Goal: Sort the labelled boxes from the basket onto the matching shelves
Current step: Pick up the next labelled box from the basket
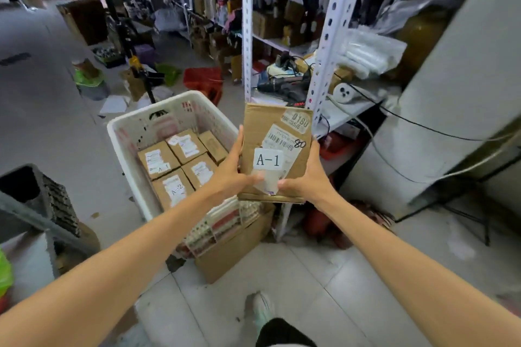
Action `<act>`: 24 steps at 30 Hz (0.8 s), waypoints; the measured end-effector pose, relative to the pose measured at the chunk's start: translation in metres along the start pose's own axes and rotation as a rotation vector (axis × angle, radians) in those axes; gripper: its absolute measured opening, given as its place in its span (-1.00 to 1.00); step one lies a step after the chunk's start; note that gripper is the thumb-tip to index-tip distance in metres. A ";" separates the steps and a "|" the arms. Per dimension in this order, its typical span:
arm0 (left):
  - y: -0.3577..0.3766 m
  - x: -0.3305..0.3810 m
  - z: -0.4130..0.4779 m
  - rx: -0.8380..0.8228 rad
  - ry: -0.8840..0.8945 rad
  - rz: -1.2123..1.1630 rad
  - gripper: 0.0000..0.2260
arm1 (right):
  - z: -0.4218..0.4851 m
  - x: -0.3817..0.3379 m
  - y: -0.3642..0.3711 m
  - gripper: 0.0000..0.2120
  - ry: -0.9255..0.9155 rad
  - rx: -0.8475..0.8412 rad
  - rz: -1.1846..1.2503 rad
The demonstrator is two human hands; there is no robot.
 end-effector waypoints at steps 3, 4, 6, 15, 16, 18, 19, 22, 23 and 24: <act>0.048 -0.006 0.009 -0.104 -0.021 0.011 0.08 | -0.033 0.022 -0.034 0.25 0.048 0.084 0.020; 0.066 -0.006 0.013 -0.138 -0.030 0.017 0.08 | -0.041 0.031 -0.048 0.26 0.075 0.120 0.017; 0.108 -0.005 0.022 -0.217 -0.028 0.029 0.06 | -0.059 0.051 -0.078 0.23 0.119 0.194 0.001; 0.316 0.031 0.077 -0.588 0.030 0.002 0.07 | -0.142 0.113 -0.245 0.28 0.232 0.591 -0.041; 0.342 0.040 0.083 -0.626 0.044 -0.012 0.03 | -0.152 0.117 -0.265 0.28 0.242 0.646 -0.050; 0.394 0.059 0.090 -0.725 0.073 -0.027 0.00 | -0.171 0.123 -0.306 0.25 0.280 0.749 -0.057; 0.418 0.067 0.093 -0.780 0.090 -0.030 0.01 | -0.180 0.126 -0.327 0.23 0.300 0.794 -0.066; 0.485 0.091 0.103 -0.931 0.100 -0.067 0.00 | -0.204 0.129 -0.385 0.22 0.350 0.921 -0.130; 0.507 0.099 0.105 -0.969 0.102 -0.072 -0.01 | -0.213 0.129 -0.401 0.22 0.376 0.962 -0.154; 0.527 0.106 0.105 -0.997 0.113 -0.079 -0.01 | -0.222 0.129 -0.416 0.23 0.400 1.003 -0.178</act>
Point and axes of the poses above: each hand's wrist, its own z-axis towards the middle knuckle, its own y-axis out of the palm, x = y × z, the point moved 7 cm from there along z, towards the middle knuckle, and after that the axes turned 14 degrees about -z, right-handed, at the moved point
